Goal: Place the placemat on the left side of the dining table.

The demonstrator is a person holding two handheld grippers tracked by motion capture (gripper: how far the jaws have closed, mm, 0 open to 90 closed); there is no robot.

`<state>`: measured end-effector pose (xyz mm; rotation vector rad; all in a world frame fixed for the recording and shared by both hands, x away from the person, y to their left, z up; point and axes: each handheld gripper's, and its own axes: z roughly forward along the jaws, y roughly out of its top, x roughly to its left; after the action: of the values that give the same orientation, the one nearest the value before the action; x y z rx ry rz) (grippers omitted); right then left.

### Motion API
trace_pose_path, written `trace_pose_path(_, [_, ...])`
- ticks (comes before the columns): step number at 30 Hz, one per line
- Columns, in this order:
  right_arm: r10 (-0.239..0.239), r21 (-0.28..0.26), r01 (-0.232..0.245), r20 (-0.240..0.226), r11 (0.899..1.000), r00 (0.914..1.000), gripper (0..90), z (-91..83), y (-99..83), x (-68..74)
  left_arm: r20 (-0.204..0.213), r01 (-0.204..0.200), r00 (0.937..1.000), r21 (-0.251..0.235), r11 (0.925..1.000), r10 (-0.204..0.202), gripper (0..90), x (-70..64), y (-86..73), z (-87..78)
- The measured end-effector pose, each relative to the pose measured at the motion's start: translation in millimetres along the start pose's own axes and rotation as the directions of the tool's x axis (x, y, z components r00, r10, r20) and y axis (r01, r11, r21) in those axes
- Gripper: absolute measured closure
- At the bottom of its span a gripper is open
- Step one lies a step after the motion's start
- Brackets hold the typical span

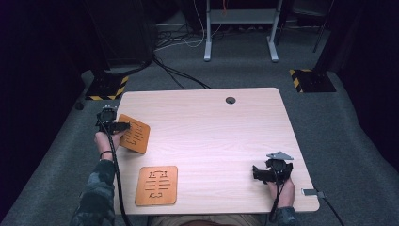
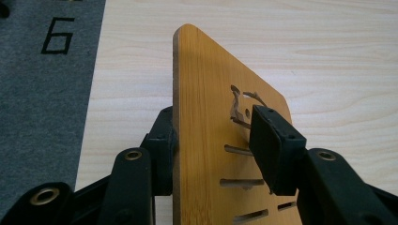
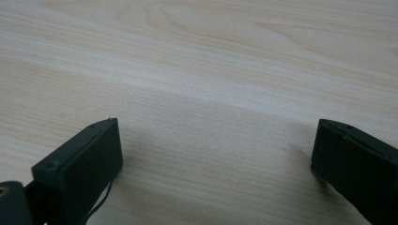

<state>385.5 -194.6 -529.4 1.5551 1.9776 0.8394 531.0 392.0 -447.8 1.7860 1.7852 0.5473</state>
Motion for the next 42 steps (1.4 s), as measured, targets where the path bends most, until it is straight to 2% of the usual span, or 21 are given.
trace_pose_path(5, [0.000,0.000,0.000,0.000,1.000,1.0000,1.4,0.0,0.0,0.0,0.002,0.005,1.0000,-0.002,1.0000,-0.005,52.4,1.0,-1.5,2.0])
trace_pose_path(8, [0.000,0.000,0.000,0.000,1.000,1.0000,1.4,0.0,0.0,0.0,0.003,-0.005,1.0000,-0.002,1.0000,0.005,51.8,2.9,-2.7,2.8])
trace_pose_path(14, [0.000,0.000,0.000,0.000,1.000,1.0000,1.4,0.0,0.0,0.0,0.012,0.022,0.9997,-0.003,0.9998,-0.022,50.5,4.1,-4.7,5.3])
trace_pose_path(19, [0.000,0.000,0.000,0.000,1.000,1.0000,1.4,0.0,0.0,0.0,0.023,0.011,0.9997,0.004,0.9999,-0.011,49.2,5.4,-5.0,7.8])
trace_pose_path(25, [0.001,0.000,-0.001,0.000,1.000,1.0000,1.4,0.1,0.0,0.0,0.030,0.025,0.9992,0.003,0.9997,-0.025,48.3,5.1,-5.8,9.7])
trace_pose_path(26, [0.004,-0.001,-0.004,-0.001,1.000,1.0000,1.4,0.1,0.1,0.2,0.027,0.007,0.9996,0.011,0.9999,-0.007,48.0,6.5,-5.5,9.6])
trace_pose_path(29, [0.004,-0.001,-0.004,-0.001,1.000,1.0000,1.4,0.1,0.1,0.2,0.026,0.014,0.9996,0.012,0.9998,-0.014,46.3,6.2,-6.2,11.5])
trace_pose_path(41, [0.003,-0.001,-0.003,-0.001,1.000,1.0000,1.4,0.1,0.1,0.2,0.037,-0.013,0.9993,0.025,0.9996,0.012,42.8,6.9,-7.8,15.6])
trace_pose_path(42, [0.004,-0.001,-0.004,-0.001,1.000,1.0000,1.5,0.1,0.1,0.2,0.042,0.000,0.9991,0.027,0.9996,-0.001,42.2,6.2,-8.5,16.5])
